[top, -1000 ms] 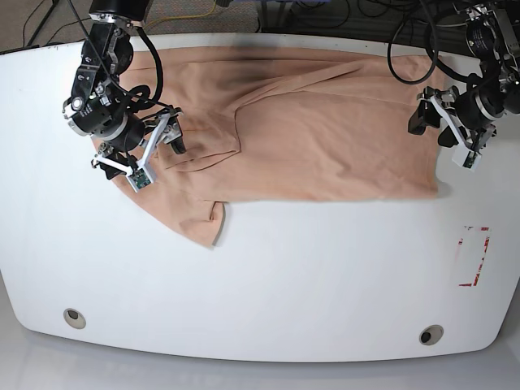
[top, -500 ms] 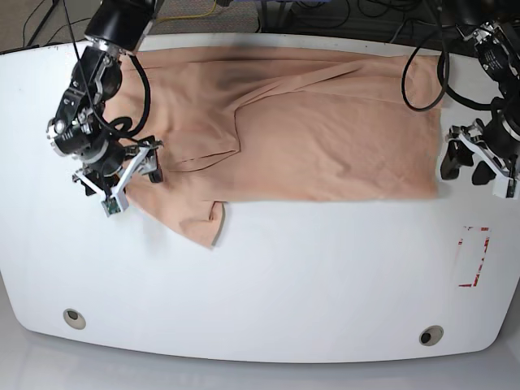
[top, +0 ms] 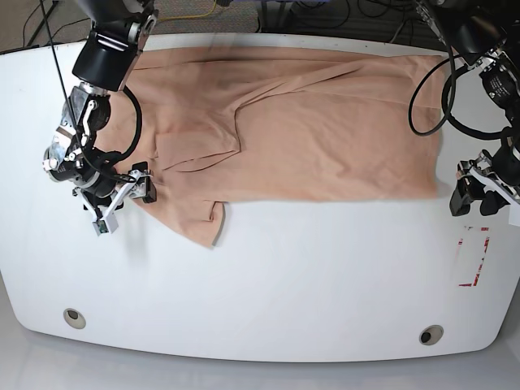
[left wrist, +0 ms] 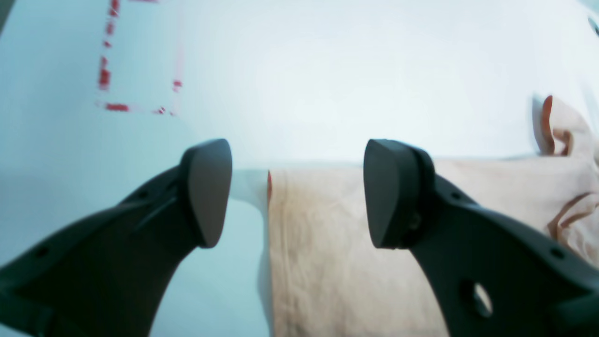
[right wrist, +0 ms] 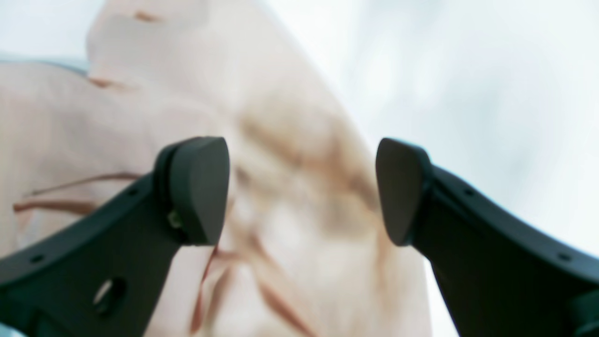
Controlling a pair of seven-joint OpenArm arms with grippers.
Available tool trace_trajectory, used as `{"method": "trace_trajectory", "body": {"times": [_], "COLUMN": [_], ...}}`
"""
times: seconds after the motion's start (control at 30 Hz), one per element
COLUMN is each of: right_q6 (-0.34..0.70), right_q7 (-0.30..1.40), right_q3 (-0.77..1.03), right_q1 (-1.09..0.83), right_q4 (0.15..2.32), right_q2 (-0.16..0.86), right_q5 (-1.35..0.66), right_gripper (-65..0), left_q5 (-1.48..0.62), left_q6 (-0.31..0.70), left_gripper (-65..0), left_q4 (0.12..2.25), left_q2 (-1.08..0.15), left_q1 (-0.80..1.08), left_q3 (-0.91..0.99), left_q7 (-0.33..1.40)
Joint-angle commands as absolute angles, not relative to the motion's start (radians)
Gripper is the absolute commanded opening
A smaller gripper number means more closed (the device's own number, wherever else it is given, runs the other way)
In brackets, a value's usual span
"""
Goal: Layout the t-shirt on the table in an organized manner, then fold the t-shirt properly
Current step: 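Move the right gripper to the shirt hem corner and the left gripper outward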
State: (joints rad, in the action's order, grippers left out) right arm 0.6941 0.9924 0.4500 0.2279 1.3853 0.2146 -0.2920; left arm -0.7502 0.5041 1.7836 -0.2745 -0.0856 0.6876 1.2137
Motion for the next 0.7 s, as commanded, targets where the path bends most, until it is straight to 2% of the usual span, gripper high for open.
{"method": "trace_trajectory", "body": {"times": [0.0, 0.37, 0.67], "right_q6": [0.698, 0.698, 0.698], "right_q7": [0.941, 0.791, 0.786], "right_q3": [0.452, 0.449, 0.447], "right_q1": [0.249, 0.245, 0.24], "right_q4": [1.356, 1.182, 1.159], "right_q2": [0.251, 0.292, 0.263], "right_q5": [-0.302, -0.303, -0.308], "right_gripper": [-18.9, -18.9, -19.0], "left_q5": [-0.768, -0.768, -0.768], "left_q6": [0.503, 0.504, 0.501], "left_gripper": [-24.7, -24.7, -24.7], "left_q4": [1.796, 1.796, 1.794], "left_q2": [-0.292, -0.292, -0.292], "left_q1": [-0.105, -0.097, -0.085], "left_q3": [0.691, 0.69, 0.691], "left_q7": [1.193, 1.193, 1.193]}}
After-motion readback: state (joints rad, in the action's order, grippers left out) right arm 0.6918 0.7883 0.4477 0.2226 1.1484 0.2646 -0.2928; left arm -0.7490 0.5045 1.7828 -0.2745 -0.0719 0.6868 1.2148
